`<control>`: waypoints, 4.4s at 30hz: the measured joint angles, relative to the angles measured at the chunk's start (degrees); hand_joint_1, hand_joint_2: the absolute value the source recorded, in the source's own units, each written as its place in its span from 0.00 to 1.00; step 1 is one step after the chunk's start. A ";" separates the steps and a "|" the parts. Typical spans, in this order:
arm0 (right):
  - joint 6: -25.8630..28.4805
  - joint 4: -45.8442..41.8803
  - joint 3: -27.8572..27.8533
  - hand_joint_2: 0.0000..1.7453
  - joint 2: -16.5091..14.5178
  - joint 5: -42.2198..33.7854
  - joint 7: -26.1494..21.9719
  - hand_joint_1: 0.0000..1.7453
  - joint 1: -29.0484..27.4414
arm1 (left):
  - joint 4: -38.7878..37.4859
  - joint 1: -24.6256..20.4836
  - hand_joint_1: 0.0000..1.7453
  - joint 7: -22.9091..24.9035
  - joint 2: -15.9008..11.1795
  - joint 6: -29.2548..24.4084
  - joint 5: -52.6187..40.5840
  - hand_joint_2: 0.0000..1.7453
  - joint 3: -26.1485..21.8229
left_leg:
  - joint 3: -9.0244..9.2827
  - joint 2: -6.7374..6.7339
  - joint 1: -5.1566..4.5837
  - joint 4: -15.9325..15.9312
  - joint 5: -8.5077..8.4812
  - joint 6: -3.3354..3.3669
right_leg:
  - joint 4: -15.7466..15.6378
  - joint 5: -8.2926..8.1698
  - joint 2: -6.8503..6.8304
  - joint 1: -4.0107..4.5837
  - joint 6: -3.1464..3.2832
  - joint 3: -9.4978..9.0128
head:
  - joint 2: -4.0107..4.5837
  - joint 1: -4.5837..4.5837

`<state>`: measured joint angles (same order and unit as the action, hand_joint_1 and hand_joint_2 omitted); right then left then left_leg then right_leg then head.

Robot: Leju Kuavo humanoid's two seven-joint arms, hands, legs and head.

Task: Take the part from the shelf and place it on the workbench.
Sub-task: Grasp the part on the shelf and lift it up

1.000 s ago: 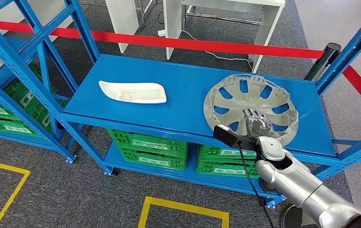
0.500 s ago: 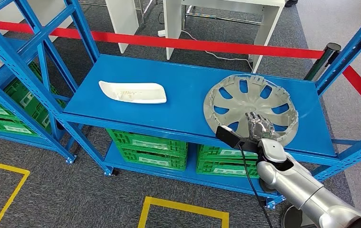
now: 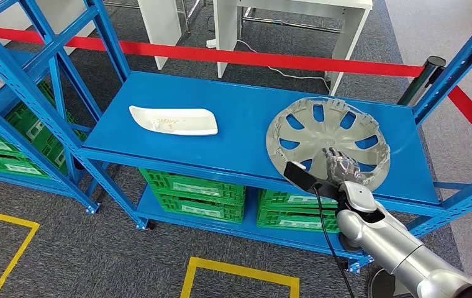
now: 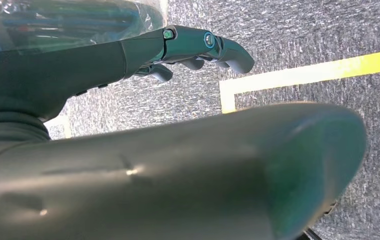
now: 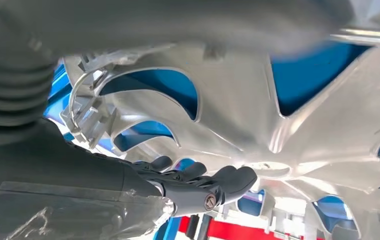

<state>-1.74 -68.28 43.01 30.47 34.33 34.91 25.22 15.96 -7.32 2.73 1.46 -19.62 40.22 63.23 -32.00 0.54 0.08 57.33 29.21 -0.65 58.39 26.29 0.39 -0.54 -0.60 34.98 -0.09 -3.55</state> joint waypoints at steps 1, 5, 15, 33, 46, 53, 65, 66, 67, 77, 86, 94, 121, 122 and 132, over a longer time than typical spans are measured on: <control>0.17 0.00 -0.07 1.00 -0.01 -0.27 0.00 0.00 0.00 | 0.00 0.00 0.00 0.00 0.00 -0.01 0.00 0.00 0.01 | 0.00 0.00 0.00 0.00 0.00 0.00 | 0.00 0.00 0.00 0.00 0.00 0.00 | 0.00 0.00; 0.66 0.03 -0.24 1.00 -0.06 -0.81 0.00 0.00 0.02 | 0.00 0.00 0.00 0.00 0.00 -0.01 -0.02 0.00 0.01 | 0.00 0.00 0.00 0.00 0.00 0.00 | 0.00 0.00 0.00 0.00 0.00 -0.01 | 0.00 -0.01; 1.92 0.09 -0.63 1.00 -0.42 -2.13 -0.02 0.00 0.90 | 0.00 -0.02 0.00 0.01 0.00 -0.01 -0.07 0.00 0.00 | 0.14 0.00 0.00 0.00 0.01 0.01 | -0.02 0.01 -0.01 0.00 -0.01 -0.17 | 0.00 0.00; 2.41 0.62 -0.63 1.00 -0.63 -2.37 -0.04 0.00 1.05 | 0.00 -0.02 0.00 0.02 0.03 -0.05 -0.01 0.00 0.00 | 0.43 0.00 0.00 0.00 0.06 0.05 | -0.10 0.03 -0.01 0.00 -0.04 -0.52 | 0.00 -0.01; 2.95 1.14 -0.60 1.00 -0.76 -3.12 -0.22 0.00 1.28 | 0.00 -0.02 0.00 0.02 0.04 -0.05 0.00 0.00 0.00 | 0.45 0.00 0.00 0.00 0.07 0.07 | -0.10 0.03 -0.01 0.00 -0.04 -0.55 | 0.00 -0.01; 3.20 1.54 -0.57 1.00 -0.99 -3.56 -0.24 0.00 1.48 | 0.00 -0.01 0.00 0.07 0.04 -0.05 0.02 0.00 0.00 | 0.46 0.00 0.00 0.00 0.07 0.07 | -0.10 0.03 -0.01 0.00 -0.04 -0.56 | 0.00 -0.01; 3.35 1.88 -0.48 1.00 -1.09 -4.38 -0.26 1.00 1.69 | 0.00 0.00 0.00 0.07 0.04 -0.05 0.09 0.00 0.00 | 0.46 0.00 0.00 0.00 0.07 0.07 | -0.10 0.03 -0.01 0.00 -0.04 -0.56 | 0.00 -0.01; 3.39 1.92 -0.48 1.00 -1.09 -4.44 -0.26 1.00 1.69 | 0.00 0.00 0.00 0.07 0.04 -0.05 0.10 0.00 0.00 | 0.45 0.00 0.00 0.00 0.07 0.08 | -0.10 0.03 -0.01 0.00 -0.04 -0.56 | 0.00 -0.01; 3.43 1.96 -0.48 1.00 -1.09 -4.48 -0.26 1.00 1.69 | 0.00 0.00 0.00 0.07 0.04 -0.05 0.11 0.00 0.00 | 0.45 0.00 0.00 0.00 0.08 0.08 | -0.10 0.03 -0.01 0.00 -0.04 -0.55 | 0.00 -0.01; 3.88 2.33 -0.46 1.00 -1.09 -4.98 -0.26 1.00 1.74 | 0.00 0.03 0.00 0.07 0.04 -0.05 0.33 0.00 0.00 | 0.44 0.03 0.00 0.00 0.09 0.10 | -0.10 0.06 -0.04 0.00 -0.09 -0.55 | 0.00 0.00; 4.23 2.34 -0.48 1.00 -1.09 -5.52 -0.26 1.00 1.81 | 0.00 0.05 0.00 0.07 0.04 -0.05 0.46 0.00 0.00 | 0.44 0.03 0.00 0.00 0.10 0.11 | -0.11 0.07 -0.03 0.00 -0.10 -0.55 | 0.00 -0.01; 4.32 2.34 -0.45 1.00 -1.09 -5.51 -0.30 1.00 1.94 | 0.00 0.04 0.00 0.07 0.03 -0.05 0.48 0.00 0.00 | 0.44 0.03 -0.01 0.00 0.10 0.11 | -0.11 0.07 -0.03 0.00 -0.10 -0.56 | 0.00 -0.01; 19.71 -16.12 -3.00 1.00 -6.04 -17.50 -18.15 1.00 -2.00 | 0.00 0.41 0.00 -4.08 0.03 -0.72 2.03 0.00 -0.75 | 0.43 0.02 0.01 -0.06 0.11 0.11 | -0.11 0.09 -0.02 0.01 -0.08 -0.53 | 0.00 0.00; 19.88 -17.63 -3.12 1.00 -6.31 -17.77 -18.66 1.00 -2.21 | 0.00 0.46 0.00 -4.21 0.03 -0.75 2.09 0.00 -0.84 | 0.43 0.02 0.01 -0.06 0.11 0.10 | -0.11 0.09 -0.01 0.01 -0.08 -0.53 | 0.00 0.01; 20.16 -28.83 -3.09 1.00 -8.30 -25.59 -24.19 1.00 -3.75 | 0.00 0.78 0.00 -5.25 0.00 -1.18 2.21 0.00 -0.96 | 0.41 0.02 0.00 -0.06 0.12 0.09 | -0.11 0.10 -0.03 0.01 -0.08 -0.50 | 0.00 0.01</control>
<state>18.42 -97.11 39.93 22.17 8.74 10.72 21.47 15.96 -6.54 -2.52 1.46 -20.80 42.42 62.27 -31.59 0.57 0.09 57.26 29.33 -0.55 58.27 26.39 0.36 -0.53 -0.68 34.47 -0.09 -3.55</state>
